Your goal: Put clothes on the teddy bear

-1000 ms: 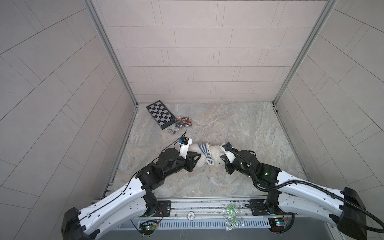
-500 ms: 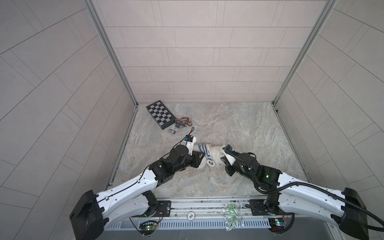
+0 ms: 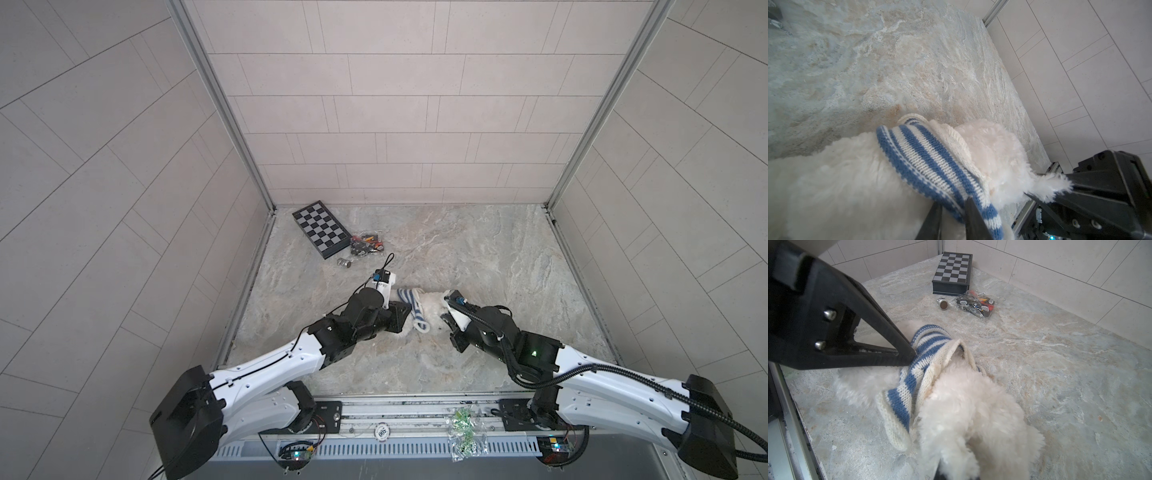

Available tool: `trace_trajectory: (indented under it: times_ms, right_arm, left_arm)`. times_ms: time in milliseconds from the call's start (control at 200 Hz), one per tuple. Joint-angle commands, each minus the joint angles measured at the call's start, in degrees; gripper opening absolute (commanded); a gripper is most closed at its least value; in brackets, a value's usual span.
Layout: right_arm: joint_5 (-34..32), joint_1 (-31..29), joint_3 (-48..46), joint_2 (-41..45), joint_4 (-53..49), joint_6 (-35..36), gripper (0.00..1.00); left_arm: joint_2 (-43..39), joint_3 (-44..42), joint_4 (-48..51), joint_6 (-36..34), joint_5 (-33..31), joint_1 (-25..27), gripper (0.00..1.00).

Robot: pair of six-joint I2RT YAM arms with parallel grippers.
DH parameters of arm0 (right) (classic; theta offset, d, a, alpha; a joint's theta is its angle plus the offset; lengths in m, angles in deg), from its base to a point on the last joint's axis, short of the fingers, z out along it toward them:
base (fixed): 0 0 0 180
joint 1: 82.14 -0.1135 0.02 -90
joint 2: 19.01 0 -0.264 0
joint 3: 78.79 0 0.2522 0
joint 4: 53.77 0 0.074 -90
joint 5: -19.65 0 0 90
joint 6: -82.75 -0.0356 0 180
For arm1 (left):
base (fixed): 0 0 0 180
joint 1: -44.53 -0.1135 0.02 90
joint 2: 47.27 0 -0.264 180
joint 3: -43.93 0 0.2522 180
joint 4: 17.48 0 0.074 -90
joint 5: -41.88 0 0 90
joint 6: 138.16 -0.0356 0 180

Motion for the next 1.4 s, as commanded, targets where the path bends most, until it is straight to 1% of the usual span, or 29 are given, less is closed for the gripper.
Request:
trace_trajectory:
  times_ms: [0, 90, 170, 260, 446, 571, 726, 831, 1041, 1166, 1297, 1397]
  right_arm:
    - [-1.4, -0.4, -0.5, 1.5, 2.5, 0.6, 0.0]
    - [-2.0, -0.4, -1.1, 1.8, 2.3, 0.3, 0.0]
    - [-2.8, -0.4, -1.2, 1.5, 1.7, -0.3, 0.0]
    - [-4.1, -0.4, -0.9, 0.7, 0.2, -1.0, 0.0]
    - [-8.4, -0.1, -0.8, 0.5, -2.3, -3.4, 0.0]
    - [-9.7, 1.5, -1.8, 0.6, -2.9, -5.7, 0.0]
    - [-10.2, 2.8, -2.1, 0.8, -4.2, -7.9, 0.0]
    - [-11.7, 2.9, -2.1, 1.2, -5.6, -8.6, 0.0]
    - [-12.6, 4.6, -2.2, 1.5, -8.3, -9.9, 0.0]
    - [-12.8, 5.1, -2.2, 1.6, -9.0, -10.1, 0.0]
    - [-13.4, 5.2, -2.1, 1.6, -9.4, -10.1, 0.0]
    - [-13.5, 5.2, -2.1, 1.5, -9.5, -10.2, 0.0]
  left_arm:
    - [-0.1, 1.4, -2.7, 0.3, 0.9, 0.1, 0.12]
    - [-0.5, 1.4, -3.2, 0.2, 1.8, 0.1, 0.04]
    - [-0.6, 1.6, -3.5, -0.3, 3.1, 0.2, 0.0]
    - [-0.8, 2.0, -3.8, -1.3, 4.4, 0.9, 0.0]
    - [-1.8, 2.0, -4.8, -1.3, 9.9, 2.1, 0.0]
    - [-0.6, 0.9, -6.4, 1.0, 13.0, 5.2, 0.0]
    - [1.2, -1.8, -5.7, 3.2, 13.2, 7.8, 0.0]
    - [0.8, -2.8, -3.0, 3.1, 12.4, 9.0, 0.0]
    - [-4.3, -5.4, 0.4, 2.8, 13.5, 9.1, 0.0]
    - [-7.0, -5.8, 0.3, 2.6, 17.1, 9.1, 0.0]
    - [-9.1, -7.0, -3.9, 3.5, 21.1, 9.1, 0.0]
    - [-8.8, -6.7, -4.1, 3.5, 21.6, 9.1, 0.0]
